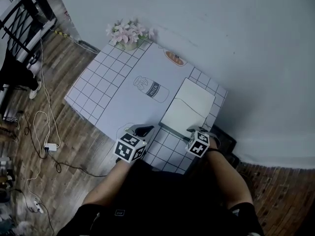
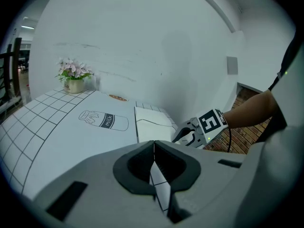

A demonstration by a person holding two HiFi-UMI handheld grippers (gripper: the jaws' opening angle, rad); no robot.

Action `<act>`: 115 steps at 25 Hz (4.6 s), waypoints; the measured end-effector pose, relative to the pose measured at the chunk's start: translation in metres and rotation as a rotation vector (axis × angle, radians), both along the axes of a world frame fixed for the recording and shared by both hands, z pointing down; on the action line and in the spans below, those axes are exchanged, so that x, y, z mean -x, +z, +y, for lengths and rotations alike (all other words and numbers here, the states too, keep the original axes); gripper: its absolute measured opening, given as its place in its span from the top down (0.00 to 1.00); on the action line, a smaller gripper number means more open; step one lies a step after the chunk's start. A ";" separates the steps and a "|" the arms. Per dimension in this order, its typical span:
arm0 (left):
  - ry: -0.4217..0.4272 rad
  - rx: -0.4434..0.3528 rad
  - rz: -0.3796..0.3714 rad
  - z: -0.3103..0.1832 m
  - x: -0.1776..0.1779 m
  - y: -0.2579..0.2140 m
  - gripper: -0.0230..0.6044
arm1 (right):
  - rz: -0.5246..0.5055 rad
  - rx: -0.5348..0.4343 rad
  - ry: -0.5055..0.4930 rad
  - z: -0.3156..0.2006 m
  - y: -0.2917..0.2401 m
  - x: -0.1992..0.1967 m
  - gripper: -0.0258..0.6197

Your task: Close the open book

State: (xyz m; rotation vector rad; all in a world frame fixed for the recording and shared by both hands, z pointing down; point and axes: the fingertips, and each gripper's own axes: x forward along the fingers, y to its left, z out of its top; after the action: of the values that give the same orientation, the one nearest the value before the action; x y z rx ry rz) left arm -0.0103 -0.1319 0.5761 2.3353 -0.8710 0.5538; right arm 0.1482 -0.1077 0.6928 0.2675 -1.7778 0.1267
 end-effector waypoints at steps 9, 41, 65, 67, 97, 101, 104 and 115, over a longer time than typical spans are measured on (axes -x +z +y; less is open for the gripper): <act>-0.017 0.006 -0.008 0.002 -0.001 -0.002 0.95 | -0.029 0.070 -0.093 -0.001 -0.004 -0.001 0.76; 0.007 0.039 -0.027 0.000 -0.030 0.009 0.95 | 0.036 -0.038 -0.196 0.006 -0.007 -0.019 0.95; -0.008 0.041 -0.040 0.000 -0.031 0.007 0.95 | 0.035 -0.445 0.102 -0.132 -0.115 -0.100 0.96; -0.033 0.048 -0.048 0.000 -0.028 0.009 0.95 | 0.043 -0.483 0.144 -0.150 -0.116 -0.116 0.96; -0.228 0.046 -0.049 0.037 -0.041 0.010 0.95 | 0.018 0.023 -0.213 -0.013 0.002 -0.036 0.49; -0.213 0.055 -0.020 0.054 -0.028 0.018 0.95 | 0.051 0.060 -0.230 -0.011 0.004 -0.035 0.49; -0.200 0.060 -0.006 0.066 -0.016 0.021 0.95 | 0.008 0.059 -0.222 -0.015 0.002 -0.036 0.49; -0.176 0.058 -0.006 0.075 0.010 0.026 0.95 | 0.029 0.125 -0.218 -0.002 -0.003 -0.034 0.77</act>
State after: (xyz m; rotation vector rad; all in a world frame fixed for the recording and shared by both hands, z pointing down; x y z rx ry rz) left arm -0.0200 -0.0566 0.6017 2.1795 -1.0371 0.5051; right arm 0.1818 -0.1097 0.6895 -0.0149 -1.7500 0.0766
